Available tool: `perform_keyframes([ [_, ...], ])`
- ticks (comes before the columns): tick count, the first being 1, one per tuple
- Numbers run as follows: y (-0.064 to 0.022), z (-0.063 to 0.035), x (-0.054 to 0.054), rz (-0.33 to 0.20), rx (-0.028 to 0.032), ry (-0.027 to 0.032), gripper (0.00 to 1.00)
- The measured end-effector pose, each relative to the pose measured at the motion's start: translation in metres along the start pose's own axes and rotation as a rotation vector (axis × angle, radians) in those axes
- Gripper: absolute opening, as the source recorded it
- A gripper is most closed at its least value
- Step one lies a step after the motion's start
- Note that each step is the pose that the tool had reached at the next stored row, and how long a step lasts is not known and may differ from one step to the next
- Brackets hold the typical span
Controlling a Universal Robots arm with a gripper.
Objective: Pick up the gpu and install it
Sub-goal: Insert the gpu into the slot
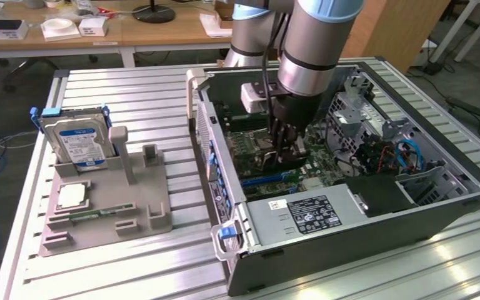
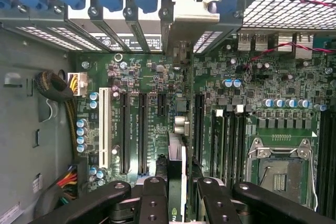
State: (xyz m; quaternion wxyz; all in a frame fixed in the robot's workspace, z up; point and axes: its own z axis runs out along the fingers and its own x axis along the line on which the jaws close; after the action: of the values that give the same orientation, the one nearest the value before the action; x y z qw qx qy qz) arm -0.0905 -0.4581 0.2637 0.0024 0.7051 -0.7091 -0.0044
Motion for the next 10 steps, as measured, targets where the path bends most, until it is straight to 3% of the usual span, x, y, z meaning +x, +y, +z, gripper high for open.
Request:
perform_keyframes([
  [10, 0.0012, 0.0029, 0.0001, -0.001, -0.0001, 0.0001, 0.27],
])
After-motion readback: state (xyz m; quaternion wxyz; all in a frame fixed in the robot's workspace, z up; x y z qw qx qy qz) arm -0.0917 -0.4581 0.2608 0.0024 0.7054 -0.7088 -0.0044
